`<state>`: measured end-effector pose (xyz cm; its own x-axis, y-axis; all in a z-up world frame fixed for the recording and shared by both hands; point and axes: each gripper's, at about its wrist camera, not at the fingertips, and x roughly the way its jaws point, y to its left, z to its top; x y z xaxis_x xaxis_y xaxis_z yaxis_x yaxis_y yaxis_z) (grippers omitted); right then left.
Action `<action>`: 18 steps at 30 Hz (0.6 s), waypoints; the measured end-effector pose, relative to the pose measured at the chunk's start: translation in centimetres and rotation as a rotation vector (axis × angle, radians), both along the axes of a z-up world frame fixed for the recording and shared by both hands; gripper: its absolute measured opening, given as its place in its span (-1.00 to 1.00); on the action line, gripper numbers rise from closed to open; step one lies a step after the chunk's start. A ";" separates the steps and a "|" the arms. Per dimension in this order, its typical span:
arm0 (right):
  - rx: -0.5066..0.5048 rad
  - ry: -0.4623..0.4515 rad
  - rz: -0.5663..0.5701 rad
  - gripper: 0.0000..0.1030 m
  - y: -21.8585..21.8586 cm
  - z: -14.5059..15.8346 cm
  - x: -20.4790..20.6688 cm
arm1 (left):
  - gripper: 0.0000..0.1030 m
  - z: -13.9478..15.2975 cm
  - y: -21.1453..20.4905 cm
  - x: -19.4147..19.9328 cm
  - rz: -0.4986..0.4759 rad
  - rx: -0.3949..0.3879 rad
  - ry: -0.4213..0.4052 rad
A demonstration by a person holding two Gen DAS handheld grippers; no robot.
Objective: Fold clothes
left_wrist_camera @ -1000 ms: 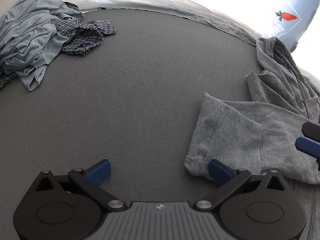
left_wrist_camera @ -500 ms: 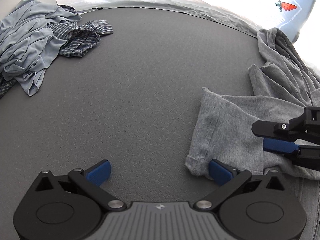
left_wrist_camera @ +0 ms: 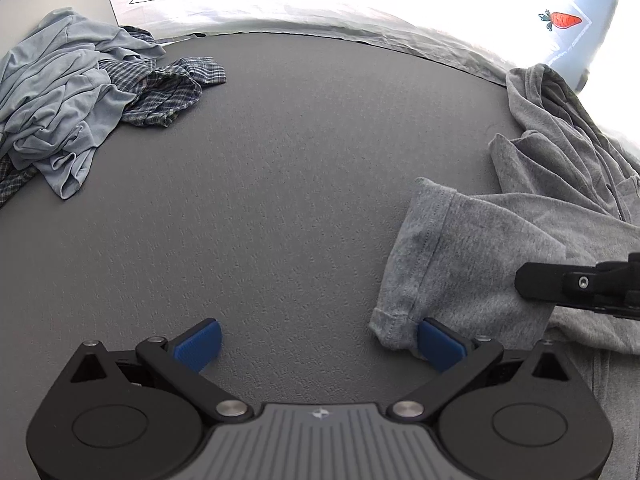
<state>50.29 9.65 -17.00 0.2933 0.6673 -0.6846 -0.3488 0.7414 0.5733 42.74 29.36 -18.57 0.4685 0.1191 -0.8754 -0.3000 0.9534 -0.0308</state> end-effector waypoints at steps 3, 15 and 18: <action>0.003 -0.027 -0.035 -0.91 -1.5 0.8 -1.4 | 1.00 0.8 -0.7 0.3 -0.022 -0.035 0.046; -0.005 -0.189 -0.300 -0.91 -15.0 4.2 -3.1 | 1.00 5.6 -8.3 -0.3 -0.124 0.031 -0.124; -0.049 -0.222 -0.348 -0.91 -18.8 4.7 -2.6 | 1.00 5.7 -9.9 0.9 -0.122 0.029 -0.140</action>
<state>47.69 -9.16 -12.30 0.6397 0.4705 -0.6078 -0.1837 0.8614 0.4735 43.62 19.43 -12.90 0.5982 0.0788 -0.7975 -0.1773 0.9835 -0.0358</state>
